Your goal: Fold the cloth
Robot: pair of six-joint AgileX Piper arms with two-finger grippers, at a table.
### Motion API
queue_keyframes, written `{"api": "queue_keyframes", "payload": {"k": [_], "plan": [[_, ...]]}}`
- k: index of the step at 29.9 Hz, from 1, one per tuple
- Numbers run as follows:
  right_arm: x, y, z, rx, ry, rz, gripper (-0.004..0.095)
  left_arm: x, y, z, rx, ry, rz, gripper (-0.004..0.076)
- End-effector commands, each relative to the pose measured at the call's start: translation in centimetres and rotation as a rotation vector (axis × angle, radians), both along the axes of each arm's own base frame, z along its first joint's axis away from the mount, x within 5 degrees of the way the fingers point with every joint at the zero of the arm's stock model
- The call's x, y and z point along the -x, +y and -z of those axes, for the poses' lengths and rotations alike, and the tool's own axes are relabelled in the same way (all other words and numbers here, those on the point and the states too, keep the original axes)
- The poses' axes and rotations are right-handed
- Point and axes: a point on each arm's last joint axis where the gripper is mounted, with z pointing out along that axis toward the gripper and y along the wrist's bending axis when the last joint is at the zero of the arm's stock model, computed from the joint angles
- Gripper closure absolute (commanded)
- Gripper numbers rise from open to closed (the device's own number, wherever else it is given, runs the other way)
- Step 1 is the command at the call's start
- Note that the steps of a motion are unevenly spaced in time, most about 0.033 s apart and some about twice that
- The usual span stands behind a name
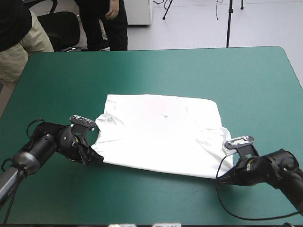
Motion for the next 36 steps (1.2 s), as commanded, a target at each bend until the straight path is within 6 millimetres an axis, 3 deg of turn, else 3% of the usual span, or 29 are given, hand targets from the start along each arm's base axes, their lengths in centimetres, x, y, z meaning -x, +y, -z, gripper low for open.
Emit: {"api": "queue_keyframes", "payload": {"k": [1, 5, 11, 17, 24, 30, 36], "plan": [[0.9, -0.5, -2.7, -0.037, -0.103, 0.028, 0.0926, 1.0, 0.4, -2.3, 0.006, -0.082, 0.008, 0.0733], [0.8, -0.4, -4.9, -0.065, -0.161, 0.034, 0.0925, 0.6, 0.3, -3.4, 0.016, -0.120, 0.008, 0.0733], [-2.0, 0.2, -7.1, -0.042, -0.248, 0.020, 0.0926, -2.1, -0.5, -4.9, 0.047, -0.217, -0.008, 0.0733], [-7.3, 0.8, -7.8, -0.021, -0.323, 0.033, 0.0925, -6.4, -1.2, -5.9, 0.016, -0.272, -0.008, 0.0733], [-14.5, -0.3, -7.1, -0.083, -0.301, 0.034, 0.0925, -12.3, -2.0, -6.8, -0.028, -0.403, -0.037, 0.0733], [-19.6, -0.8, -6.0, -0.123, -0.274, 0.049, 0.0925, -16.9, -3.0, -5.8, -0.032, -0.431, -0.039, 0.0733], [-22.7, -0.6, -5.9, -0.127, -0.290, 0.054, 0.0908, -19.9, -2.5, -4.6, -0.028, -0.462, -0.078, 0.0733]]}}
